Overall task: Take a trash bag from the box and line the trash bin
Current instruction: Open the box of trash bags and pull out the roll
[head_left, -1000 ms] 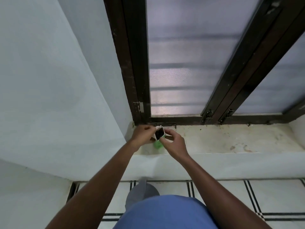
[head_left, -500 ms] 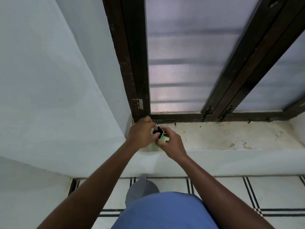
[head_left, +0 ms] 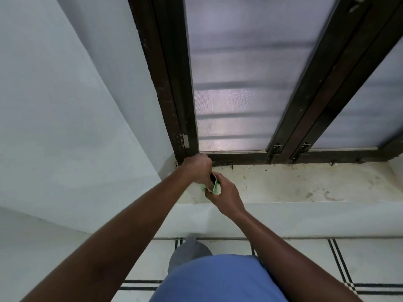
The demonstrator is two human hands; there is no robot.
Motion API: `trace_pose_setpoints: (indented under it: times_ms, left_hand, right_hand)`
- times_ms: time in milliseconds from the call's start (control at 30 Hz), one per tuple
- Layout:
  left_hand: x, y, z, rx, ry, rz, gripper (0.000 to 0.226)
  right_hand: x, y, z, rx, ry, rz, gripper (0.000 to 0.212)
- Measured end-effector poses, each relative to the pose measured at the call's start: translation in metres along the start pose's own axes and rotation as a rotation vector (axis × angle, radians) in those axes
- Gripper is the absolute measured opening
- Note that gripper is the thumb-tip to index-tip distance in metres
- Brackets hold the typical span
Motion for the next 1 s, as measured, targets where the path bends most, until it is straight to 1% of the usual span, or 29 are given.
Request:
trace_pose_setpoints:
  times_ms: [33,100,200,267,367,500,567,600,633,700,767,800,833,867,900,933,1000]
  left_hand:
    - [0.004,0.001,0.001,0.003,0.013,-0.054,0.037]
    - [0.004,0.008,-0.001,-0.001,-0.032,-0.182,0.034]
    - [-0.010,0.029,-0.020,-0.020,-0.191,-0.387,0.045]
    - [-0.032,0.046,-0.041,-0.059,-0.311,-0.526,0.045]
    - [-0.068,0.067,-0.075,-0.144,-0.486,-0.673,0.034]
    - [-0.095,0.065,-0.109,-0.205,-0.620,-0.701,0.029]
    - [-0.104,0.060,-0.117,-0.221,-0.667,-0.729,0.028]
    - [-0.106,0.061,-0.118,-0.231,-0.683,-0.758,0.029]
    - [-0.107,0.063,-0.119,-0.243,-0.691,-0.797,0.031]
    - [-0.104,0.066,-0.115,-0.260,-0.681,-0.867,0.038]
    - [-0.094,0.067,-0.106,-0.271,-0.608,-0.927,0.042]
    - [-0.089,0.067,-0.103,-0.277,-0.581,-0.945,0.043]
    - [-0.085,0.067,-0.101,-0.286,-0.564,-0.960,0.046]
    - [-0.081,0.067,-0.098,-0.293,-0.548,-0.964,0.049]
    - [-0.076,0.066,-0.095,-0.299,-0.520,-0.951,0.050]
    - [-0.071,0.064,-0.091,-0.299,-0.479,-0.940,0.050]
    - [-0.060,0.057,-0.085,-0.284,-0.395,-0.953,0.056]
  right_hand:
    - [0.003,-0.004,0.000,0.019,0.006,0.015,0.065]
    - [0.006,-0.010,0.002,0.059,0.020,0.040,0.064]
    - [0.005,-0.012,0.009,0.100,0.017,-0.001,0.066]
    - [0.001,-0.014,0.013,0.129,0.005,-0.107,0.068]
    - [-0.003,0.000,0.025,0.066,0.024,-0.323,0.063]
    - [0.010,0.024,0.047,-0.049,0.103,-0.597,0.053]
    - [0.014,0.028,0.056,-0.054,0.142,-0.637,0.051]
    - [0.015,0.029,0.058,-0.040,0.162,-0.621,0.054]
    - [0.015,0.030,0.059,-0.014,0.180,-0.591,0.063]
    - [0.006,0.025,0.055,0.073,0.186,-0.452,0.091]
    - [-0.010,0.019,0.039,0.152,0.170,-0.166,0.123]
    - [-0.018,0.021,0.029,0.137,0.160,-0.001,0.135]
    - [-0.028,0.026,0.018,0.092,0.146,0.134,0.141]
    - [-0.039,0.035,0.007,0.046,0.124,0.226,0.140]
    - [-0.048,0.043,-0.003,0.017,0.099,0.283,0.132]
    - [-0.054,0.052,-0.009,-0.002,0.076,0.316,0.119]
    - [-0.054,0.061,-0.017,-0.024,0.031,0.357,0.084]
Point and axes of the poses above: each hand's wrist, its own z-axis towards the middle knuckle, its own x-axis out of the palm, y = z × x, the point moved 10 cm from there along z, towards the middle knuckle, and after that the axes turned 6 degrees about -x, right-handed, at the moved point
